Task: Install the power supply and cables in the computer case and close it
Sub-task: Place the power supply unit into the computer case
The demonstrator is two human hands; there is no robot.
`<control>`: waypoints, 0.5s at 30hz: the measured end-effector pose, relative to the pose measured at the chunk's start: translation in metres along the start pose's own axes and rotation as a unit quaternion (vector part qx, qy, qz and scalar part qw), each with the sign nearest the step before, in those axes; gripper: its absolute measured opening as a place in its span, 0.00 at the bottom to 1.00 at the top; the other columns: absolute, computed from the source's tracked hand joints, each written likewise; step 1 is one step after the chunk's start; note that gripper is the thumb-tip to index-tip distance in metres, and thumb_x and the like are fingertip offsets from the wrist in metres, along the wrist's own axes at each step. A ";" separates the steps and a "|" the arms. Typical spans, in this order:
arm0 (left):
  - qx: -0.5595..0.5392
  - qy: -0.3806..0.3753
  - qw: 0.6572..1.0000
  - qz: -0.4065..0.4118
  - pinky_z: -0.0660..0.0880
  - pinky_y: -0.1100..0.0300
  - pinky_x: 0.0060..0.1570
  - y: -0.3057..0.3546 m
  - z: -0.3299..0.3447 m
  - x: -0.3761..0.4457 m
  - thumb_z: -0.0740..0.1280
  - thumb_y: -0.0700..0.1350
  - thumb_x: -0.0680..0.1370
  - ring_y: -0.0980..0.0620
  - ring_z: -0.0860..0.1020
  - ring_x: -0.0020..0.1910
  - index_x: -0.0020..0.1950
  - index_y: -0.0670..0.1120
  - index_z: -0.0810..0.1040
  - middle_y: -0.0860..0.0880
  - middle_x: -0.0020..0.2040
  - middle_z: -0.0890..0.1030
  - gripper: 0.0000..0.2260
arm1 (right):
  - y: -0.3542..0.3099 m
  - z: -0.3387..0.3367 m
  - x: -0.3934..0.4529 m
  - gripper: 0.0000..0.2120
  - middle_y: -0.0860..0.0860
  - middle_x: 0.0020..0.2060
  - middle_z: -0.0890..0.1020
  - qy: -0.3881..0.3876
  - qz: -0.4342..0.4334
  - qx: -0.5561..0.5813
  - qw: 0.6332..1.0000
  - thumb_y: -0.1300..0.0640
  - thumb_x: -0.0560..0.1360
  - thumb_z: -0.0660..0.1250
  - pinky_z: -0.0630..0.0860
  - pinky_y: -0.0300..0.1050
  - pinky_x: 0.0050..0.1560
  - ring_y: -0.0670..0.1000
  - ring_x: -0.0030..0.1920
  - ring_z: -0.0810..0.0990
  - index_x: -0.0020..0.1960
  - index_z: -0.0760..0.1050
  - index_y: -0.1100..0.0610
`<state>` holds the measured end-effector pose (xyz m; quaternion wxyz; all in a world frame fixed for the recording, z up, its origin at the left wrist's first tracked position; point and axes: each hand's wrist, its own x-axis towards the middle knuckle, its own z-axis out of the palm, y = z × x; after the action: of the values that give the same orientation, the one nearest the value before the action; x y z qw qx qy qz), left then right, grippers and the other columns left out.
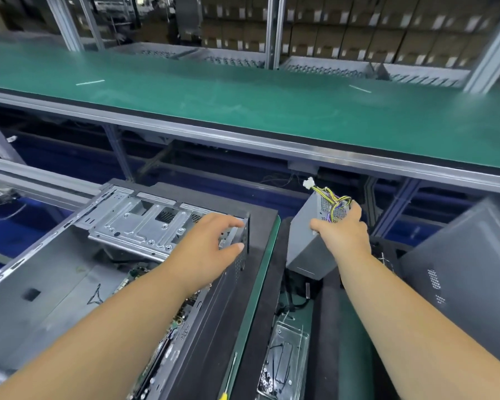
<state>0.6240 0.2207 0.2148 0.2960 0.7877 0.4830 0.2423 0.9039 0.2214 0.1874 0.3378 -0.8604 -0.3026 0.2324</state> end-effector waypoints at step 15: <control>-0.301 -0.021 0.948 -0.100 0.71 0.56 0.58 0.020 -0.025 -0.013 0.66 0.59 0.77 0.58 0.76 0.58 0.66 0.59 0.71 0.60 0.59 0.77 0.18 | -0.072 -0.064 -0.100 0.37 0.42 0.52 0.80 -0.062 -0.174 0.288 0.939 0.47 0.55 0.74 0.70 0.45 0.45 0.47 0.53 0.79 0.61 0.64 0.36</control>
<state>0.6142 0.2076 0.2452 0.5518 0.6148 0.4577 0.3288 0.8452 0.1679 0.3016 0.5871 -0.6437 -0.3883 0.3003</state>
